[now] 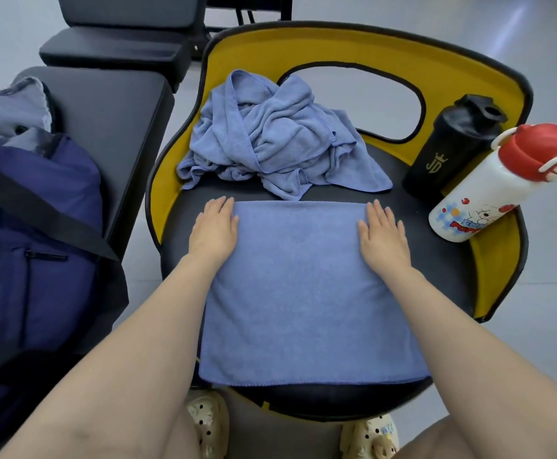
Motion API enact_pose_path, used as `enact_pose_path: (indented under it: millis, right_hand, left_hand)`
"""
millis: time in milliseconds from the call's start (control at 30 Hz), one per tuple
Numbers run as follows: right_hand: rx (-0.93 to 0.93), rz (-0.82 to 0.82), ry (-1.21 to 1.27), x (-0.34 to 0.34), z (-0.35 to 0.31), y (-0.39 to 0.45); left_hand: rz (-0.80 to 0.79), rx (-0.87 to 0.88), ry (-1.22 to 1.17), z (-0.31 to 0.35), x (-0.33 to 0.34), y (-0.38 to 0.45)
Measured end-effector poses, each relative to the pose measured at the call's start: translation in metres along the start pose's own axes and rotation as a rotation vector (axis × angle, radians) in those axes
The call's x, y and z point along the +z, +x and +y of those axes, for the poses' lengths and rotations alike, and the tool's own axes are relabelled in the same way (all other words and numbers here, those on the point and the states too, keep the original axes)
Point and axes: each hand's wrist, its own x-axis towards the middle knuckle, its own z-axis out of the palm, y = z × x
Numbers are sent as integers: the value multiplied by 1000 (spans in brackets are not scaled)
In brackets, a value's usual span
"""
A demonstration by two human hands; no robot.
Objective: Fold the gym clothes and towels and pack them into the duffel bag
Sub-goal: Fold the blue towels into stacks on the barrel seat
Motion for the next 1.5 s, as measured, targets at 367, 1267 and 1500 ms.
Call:
enact_pose_path:
  millis: [367, 1267, 1500]
  right_hand:
    - [168, 149, 516, -23, 0, 23]
    - [49, 72, 970, -69, 6, -65]
    - [33, 38, 711, -68, 18, -115]
  left_hand:
    - [70, -196, -358, 6, -20, 17]
    - [96, -139, -797, 3, -64, -76]
    - [-33, -87, -477, -7, -61, -120]
